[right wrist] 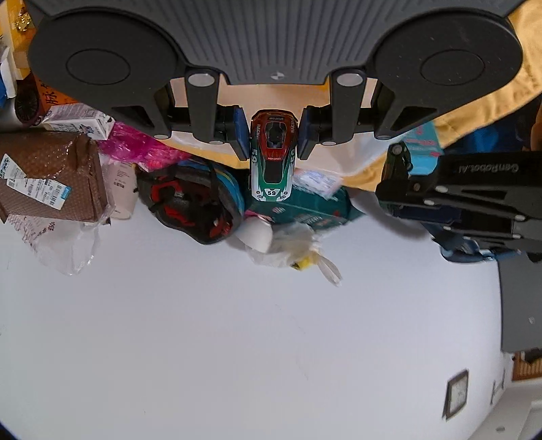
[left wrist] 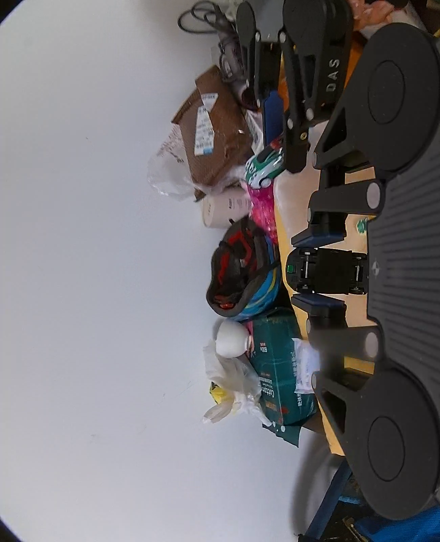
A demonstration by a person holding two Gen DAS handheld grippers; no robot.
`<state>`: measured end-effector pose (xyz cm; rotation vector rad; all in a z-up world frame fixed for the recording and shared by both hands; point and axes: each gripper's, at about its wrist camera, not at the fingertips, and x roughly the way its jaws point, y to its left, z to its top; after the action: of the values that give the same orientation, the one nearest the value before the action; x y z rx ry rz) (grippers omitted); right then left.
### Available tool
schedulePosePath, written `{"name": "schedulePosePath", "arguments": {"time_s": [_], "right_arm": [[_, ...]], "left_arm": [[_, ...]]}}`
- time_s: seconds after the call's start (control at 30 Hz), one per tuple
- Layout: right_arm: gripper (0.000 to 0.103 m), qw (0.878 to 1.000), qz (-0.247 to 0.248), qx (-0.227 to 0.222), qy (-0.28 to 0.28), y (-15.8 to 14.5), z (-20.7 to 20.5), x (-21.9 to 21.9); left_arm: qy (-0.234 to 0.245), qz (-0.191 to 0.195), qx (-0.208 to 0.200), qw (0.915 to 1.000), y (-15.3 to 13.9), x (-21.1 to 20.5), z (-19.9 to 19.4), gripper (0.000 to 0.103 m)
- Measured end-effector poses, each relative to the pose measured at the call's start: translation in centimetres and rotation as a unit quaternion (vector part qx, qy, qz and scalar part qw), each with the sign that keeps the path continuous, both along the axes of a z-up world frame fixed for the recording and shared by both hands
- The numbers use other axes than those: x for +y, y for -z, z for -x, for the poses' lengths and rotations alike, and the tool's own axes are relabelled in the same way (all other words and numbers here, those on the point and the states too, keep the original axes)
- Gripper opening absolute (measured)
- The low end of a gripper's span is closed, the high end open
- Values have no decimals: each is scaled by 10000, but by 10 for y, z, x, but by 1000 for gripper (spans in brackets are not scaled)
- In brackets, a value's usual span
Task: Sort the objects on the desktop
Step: 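Carry both green cars over the white bin and open both tools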
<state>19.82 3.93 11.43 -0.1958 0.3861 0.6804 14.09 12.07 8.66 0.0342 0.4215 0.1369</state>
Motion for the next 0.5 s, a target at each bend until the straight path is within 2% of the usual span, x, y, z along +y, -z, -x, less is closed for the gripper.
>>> {"name": "schedulePosePath", "arguments": {"time_s": [0.13, 0.2, 0.23, 0.3, 0.33, 0.37, 0.4, 0.43, 0.5], "right_arm": [[33, 9999, 90, 134, 7, 9, -8, 7], [36, 9990, 241, 378, 72, 17, -17, 13], [39, 9983, 326, 478, 98, 21, -19, 15], [52, 9981, 339, 505, 101, 25, -14, 11], [53, 9985, 287, 465, 48, 26, -9, 5], [53, 9987, 257, 444, -10, 26, -4, 0], [53, 9987, 229, 445, -26, 26, 0, -5], [53, 9987, 206, 473, -28, 27, 3, -9], [53, 9980, 162, 612, -89, 32, 9, -17]], "left_arm": [[-57, 110, 118, 9999, 13, 7, -17, 32], [-129, 101, 211, 9996, 21, 8, -26, 33], [-141, 140, 345, 9992, 25, 9, -30, 33], [-138, 344, 639, 9973, 32, 11, -34, 35], [-103, 405, 628, 9972, 32, 9, -28, 42], [-83, 420, 567, 9975, 32, 7, -20, 55], [-74, 430, 500, 9978, 32, 4, -12, 61], [-51, 460, 459, 9979, 32, 2, -4, 65], [106, 550, 519, 9971, 34, -3, 11, 65]]}}
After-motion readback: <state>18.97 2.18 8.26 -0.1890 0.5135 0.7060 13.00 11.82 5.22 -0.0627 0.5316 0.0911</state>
